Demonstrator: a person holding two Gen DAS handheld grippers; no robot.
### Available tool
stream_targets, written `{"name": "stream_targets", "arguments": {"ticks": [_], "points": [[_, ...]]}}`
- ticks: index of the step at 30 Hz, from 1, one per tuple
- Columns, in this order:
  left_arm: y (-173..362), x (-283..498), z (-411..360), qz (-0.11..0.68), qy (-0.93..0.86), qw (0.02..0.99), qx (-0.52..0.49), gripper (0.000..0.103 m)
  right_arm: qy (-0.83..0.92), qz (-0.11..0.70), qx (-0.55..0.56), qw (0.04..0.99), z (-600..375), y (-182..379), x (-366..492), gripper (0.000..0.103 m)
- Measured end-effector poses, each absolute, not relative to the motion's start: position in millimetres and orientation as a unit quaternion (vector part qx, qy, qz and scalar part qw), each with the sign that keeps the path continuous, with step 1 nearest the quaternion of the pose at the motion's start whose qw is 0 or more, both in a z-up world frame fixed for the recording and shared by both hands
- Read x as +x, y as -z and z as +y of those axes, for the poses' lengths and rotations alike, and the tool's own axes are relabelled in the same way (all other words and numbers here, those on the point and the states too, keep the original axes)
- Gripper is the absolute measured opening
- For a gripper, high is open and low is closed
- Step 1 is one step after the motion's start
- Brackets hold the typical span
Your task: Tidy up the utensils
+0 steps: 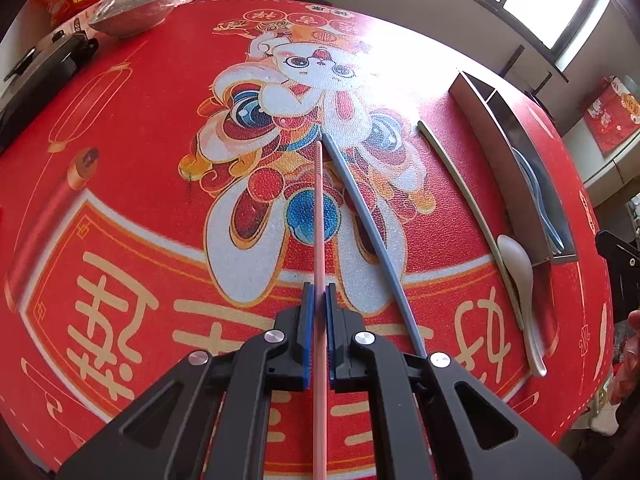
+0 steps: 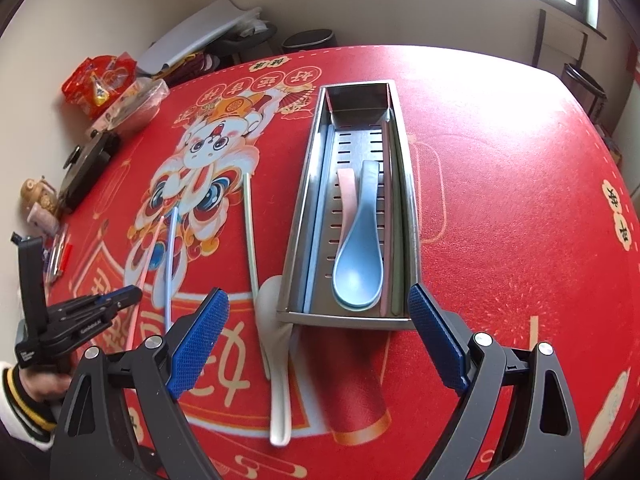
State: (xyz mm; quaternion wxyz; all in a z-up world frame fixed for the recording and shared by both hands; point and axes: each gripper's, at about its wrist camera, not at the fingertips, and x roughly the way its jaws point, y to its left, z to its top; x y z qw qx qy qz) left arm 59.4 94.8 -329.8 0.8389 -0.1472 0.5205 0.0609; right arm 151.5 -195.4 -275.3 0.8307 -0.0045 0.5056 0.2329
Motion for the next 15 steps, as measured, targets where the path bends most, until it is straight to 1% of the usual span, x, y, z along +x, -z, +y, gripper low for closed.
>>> {"name": "stream_targets", "arguments": {"ticks": [9, 10, 11, 13, 15], "points": [[314, 46, 85, 0.505, -0.026, 0.850, -0.148, 0.005, -0.252, 0.529, -0.002, 0.810, -193, 291, 136, 0.087], [314, 44, 84, 0.504, -0.022, 0.850, -0.147, 0.005, -0.255, 0.532, -0.001, 0.808, -191, 293, 133, 0.081], [315, 43, 83, 0.505, -0.018, 0.850, -0.147, 0.005, -0.258, 0.536, 0.000, 0.804, -190, 296, 131, 0.073], [317, 40, 82, 0.508, -0.013, 0.849, -0.146, 0.005, -0.263, 0.546, -0.001, 0.795, -186, 303, 128, 0.071], [321, 37, 82, 0.511, -0.011, 0.847, -0.146, 0.005, -0.267, 0.554, 0.002, 0.789, -183, 310, 124, 0.066]]}}
